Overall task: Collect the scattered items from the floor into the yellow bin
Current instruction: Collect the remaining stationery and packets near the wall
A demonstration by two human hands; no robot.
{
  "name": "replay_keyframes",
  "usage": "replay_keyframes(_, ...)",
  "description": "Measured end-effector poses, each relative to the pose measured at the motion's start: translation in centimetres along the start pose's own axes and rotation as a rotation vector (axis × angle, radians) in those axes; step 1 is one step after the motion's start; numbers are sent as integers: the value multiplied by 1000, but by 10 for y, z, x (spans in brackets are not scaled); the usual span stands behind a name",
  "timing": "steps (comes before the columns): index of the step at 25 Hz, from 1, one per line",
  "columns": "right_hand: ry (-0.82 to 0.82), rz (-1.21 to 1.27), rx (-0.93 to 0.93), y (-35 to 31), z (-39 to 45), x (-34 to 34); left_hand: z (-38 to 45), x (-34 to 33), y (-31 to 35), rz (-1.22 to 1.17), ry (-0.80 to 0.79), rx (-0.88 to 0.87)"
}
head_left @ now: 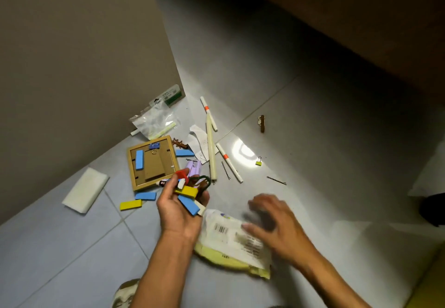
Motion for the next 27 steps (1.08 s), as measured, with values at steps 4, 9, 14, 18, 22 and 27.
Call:
replay_keyframes(4,301,-49,-172,-20,86,17,-1,-8,-12,78,-13,58)
replay_keyframes(9,317,-374,-85,-51,122,-32,6,4,-28,276,-30,68)
replay_keyframes(14,365,-497,-166,-63,123,-52,7,13,-36,391,-49,88)
replay_keyframes(18,256,-494,-224,-62,122,-47,8,13,-35,470,-73,97)
replay_keyframes(22,75,-220,-336,-55,109,-27,12,8,-42,524,-43,110)
replay_keyframes(27,-54,60,-235,-68,59,-10,4,-2,-56,512,-208,130)
Point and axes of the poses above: each hand's wrist, its own z-axis towards the middle knuckle, its own x-axis out of the back of the hand, y = z × x, the point moved 2 cm from there along z, towards the middle knuckle, and after that the axes turned 14 degrees about -x, right-handed, at the moved point
